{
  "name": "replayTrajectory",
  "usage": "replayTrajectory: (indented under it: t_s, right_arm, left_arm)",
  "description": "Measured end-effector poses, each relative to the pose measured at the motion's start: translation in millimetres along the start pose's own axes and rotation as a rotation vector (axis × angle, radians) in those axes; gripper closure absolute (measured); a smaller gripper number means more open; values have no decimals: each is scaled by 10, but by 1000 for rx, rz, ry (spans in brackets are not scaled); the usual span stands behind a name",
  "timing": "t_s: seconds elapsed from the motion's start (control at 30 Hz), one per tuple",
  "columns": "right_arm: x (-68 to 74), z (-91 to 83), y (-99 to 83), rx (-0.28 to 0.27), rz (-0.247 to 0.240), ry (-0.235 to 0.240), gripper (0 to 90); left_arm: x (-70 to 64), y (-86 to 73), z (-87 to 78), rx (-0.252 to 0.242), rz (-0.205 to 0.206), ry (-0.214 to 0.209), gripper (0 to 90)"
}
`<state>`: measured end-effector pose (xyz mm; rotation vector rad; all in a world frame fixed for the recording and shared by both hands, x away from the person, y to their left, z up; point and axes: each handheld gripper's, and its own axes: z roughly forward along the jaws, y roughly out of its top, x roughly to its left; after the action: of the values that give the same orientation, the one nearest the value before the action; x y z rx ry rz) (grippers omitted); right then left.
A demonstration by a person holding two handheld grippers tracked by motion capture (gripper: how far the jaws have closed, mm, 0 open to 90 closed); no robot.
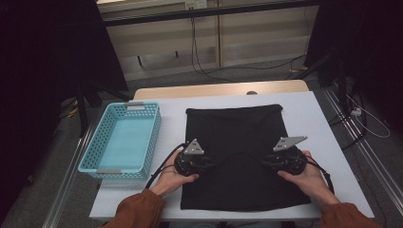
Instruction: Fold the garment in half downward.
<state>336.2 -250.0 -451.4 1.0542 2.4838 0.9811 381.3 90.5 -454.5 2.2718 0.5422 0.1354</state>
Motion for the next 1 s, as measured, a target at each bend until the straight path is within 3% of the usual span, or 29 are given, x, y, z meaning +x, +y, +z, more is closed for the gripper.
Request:
replayTrajectory:
  t_s: [0.07, 0.17, 0.3, 0.57, 0.73, 1.0]
  right_arm:
    - [-2, 2, 9, 6, -3, -4, 794]
    - [-29, -5, 3, -1, 10, -3, 850]
    - [-12, -33, 5, -2, 2, -8, 863]
    - [29, -152, -12, -42, -5, -4, 862]
    - [77, -244, -82, -55, -2, -31, 861]
    - [195, -337, -124, -68, -11, -25, 864]
  left_arm:
    - [6, 7, 8, 3, 2, 25, 779]
    - [32, 7, 6, -5, -38, 13, 862]
    - [21, 25, -38, -57, -82, -25, 868]
    - [-140, 72, -155, -138, -67, -22, 867]
    - [-162, 47, -218, -151, -79, -23, 866]
    - [-281, -17, -280, -144, -72, -43, 867]
